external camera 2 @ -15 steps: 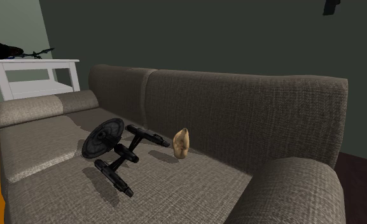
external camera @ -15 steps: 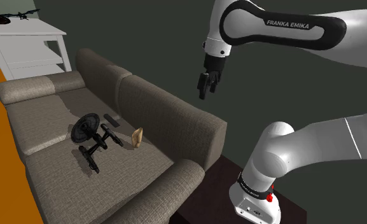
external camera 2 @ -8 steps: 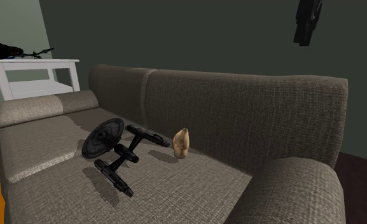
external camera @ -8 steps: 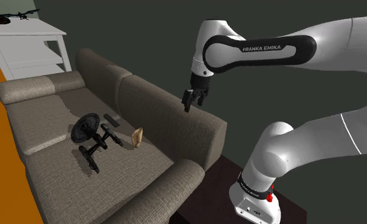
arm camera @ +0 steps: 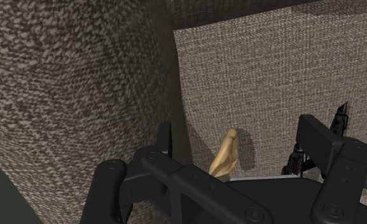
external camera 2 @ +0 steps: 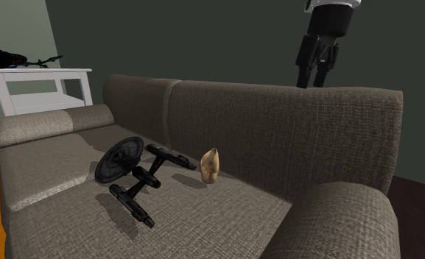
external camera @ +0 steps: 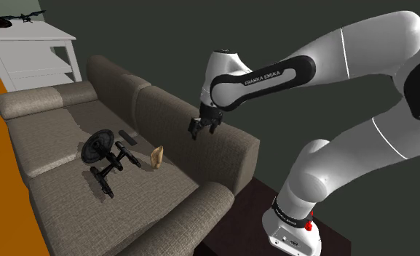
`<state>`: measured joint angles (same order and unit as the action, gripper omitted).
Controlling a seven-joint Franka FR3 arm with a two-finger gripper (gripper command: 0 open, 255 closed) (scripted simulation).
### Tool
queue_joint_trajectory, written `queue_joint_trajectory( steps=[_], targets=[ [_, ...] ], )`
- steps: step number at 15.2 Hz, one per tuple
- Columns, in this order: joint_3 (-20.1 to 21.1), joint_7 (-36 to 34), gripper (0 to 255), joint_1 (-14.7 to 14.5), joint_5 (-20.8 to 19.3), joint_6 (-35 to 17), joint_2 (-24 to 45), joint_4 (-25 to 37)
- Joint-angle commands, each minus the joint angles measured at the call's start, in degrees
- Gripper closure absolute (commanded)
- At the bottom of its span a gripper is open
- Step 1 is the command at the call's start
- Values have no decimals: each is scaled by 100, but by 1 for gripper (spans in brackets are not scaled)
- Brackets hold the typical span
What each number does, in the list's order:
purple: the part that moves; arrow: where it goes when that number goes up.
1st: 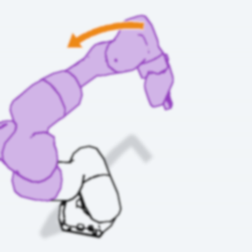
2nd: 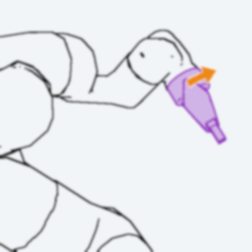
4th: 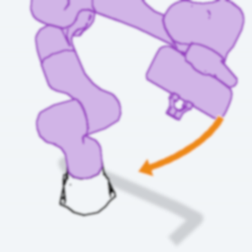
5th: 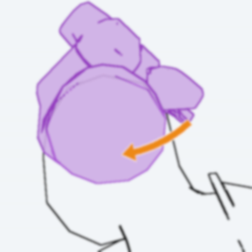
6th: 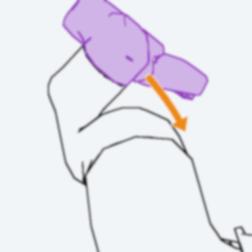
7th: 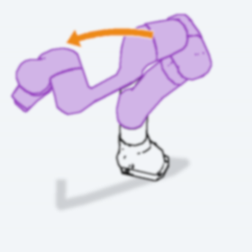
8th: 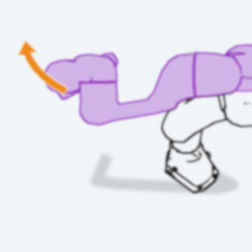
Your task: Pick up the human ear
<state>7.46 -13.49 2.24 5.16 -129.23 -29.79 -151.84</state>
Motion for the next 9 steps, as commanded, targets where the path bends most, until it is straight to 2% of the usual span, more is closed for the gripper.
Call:
queue_joint_trajectory(
  steps=[1,5,9],
  targets=[
    [142,-267,0,43,10,-594,455,-16],
    [408,-839,0,201,-136,-1612,1405,120],
    [646,-1630,0,429,-625,-2501,2426,430]
  ],
)
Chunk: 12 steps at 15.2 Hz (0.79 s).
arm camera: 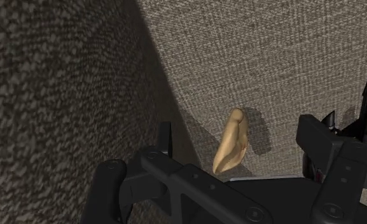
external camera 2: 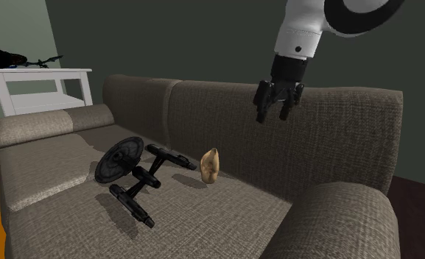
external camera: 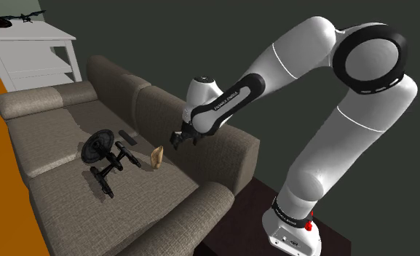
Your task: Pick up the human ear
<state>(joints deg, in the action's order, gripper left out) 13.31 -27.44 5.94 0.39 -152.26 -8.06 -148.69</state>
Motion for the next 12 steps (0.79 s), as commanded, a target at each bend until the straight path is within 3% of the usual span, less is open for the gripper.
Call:
queue_joint_trajectory(
  steps=[1,5,8,12],
  targets=[
    [98,-488,0,112,-351,-391,514,219],
    [-16,-1703,0,125,-1435,-1011,1550,754],
    [-425,-2572,0,-183,-2171,-1335,2285,1264],
    [-1036,-3389,0,-703,-2672,-1663,3207,2034]
  ],
)
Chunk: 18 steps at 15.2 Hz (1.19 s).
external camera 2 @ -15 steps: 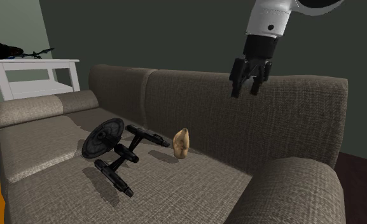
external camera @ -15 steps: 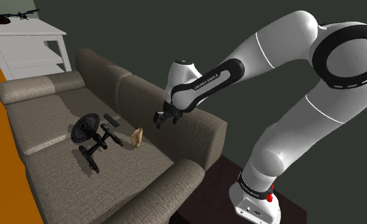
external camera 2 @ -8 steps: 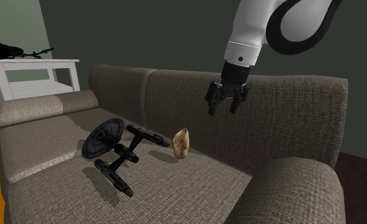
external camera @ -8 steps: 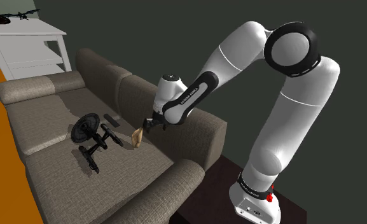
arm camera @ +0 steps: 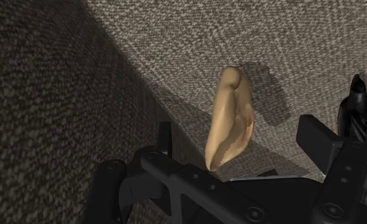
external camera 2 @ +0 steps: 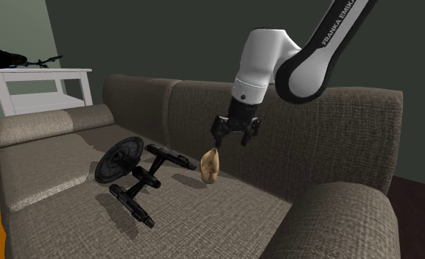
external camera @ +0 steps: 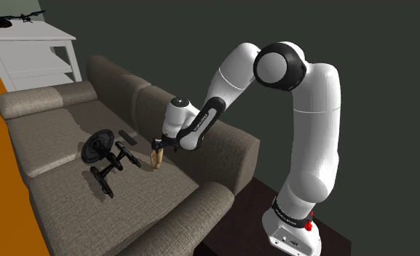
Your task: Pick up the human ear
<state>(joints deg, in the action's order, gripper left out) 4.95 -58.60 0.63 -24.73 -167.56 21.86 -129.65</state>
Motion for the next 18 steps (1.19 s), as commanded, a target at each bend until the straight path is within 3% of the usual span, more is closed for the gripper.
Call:
queue_joint_trajectory(
  steps=[1,5,15,16,18],
  targets=[
    [-327,-426,0,-281,-216,-199,439,336],
    [-724,-882,0,-615,-245,-389,1327,1216],
    [-981,-1081,0,-824,-323,-758,1925,1472],
    [-1034,-1135,255,-892,-338,-805,1882,1384],
    [-1063,-1142,255,-896,-352,-854,1888,1346]
  ],
)
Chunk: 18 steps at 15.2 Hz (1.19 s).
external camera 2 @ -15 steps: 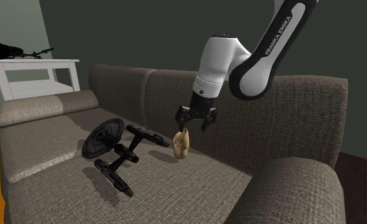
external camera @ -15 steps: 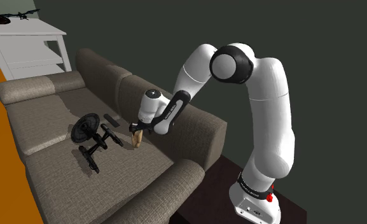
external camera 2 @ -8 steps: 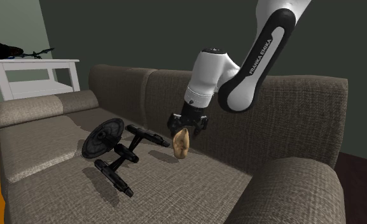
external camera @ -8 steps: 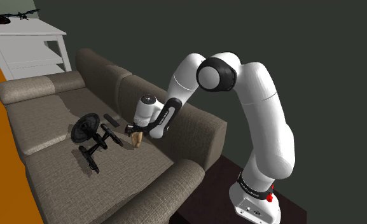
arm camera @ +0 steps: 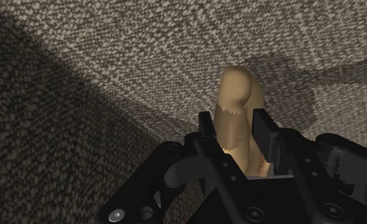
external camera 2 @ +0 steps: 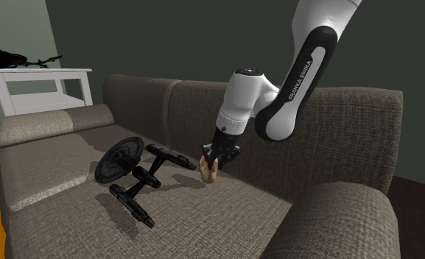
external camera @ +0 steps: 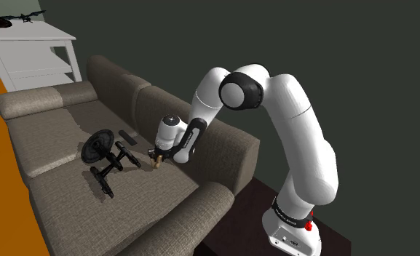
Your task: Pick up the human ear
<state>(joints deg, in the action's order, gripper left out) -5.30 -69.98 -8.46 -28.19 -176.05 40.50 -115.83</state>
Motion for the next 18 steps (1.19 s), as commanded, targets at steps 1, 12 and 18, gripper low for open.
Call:
queue_joint_trajectory(
  steps=[1,12,18],
  targets=[
    [-21,-5,255,8,4,33,6,-21],
    [206,169,255,219,60,329,-318,-66],
    [417,333,255,389,154,634,-754,-215]
  ],
)
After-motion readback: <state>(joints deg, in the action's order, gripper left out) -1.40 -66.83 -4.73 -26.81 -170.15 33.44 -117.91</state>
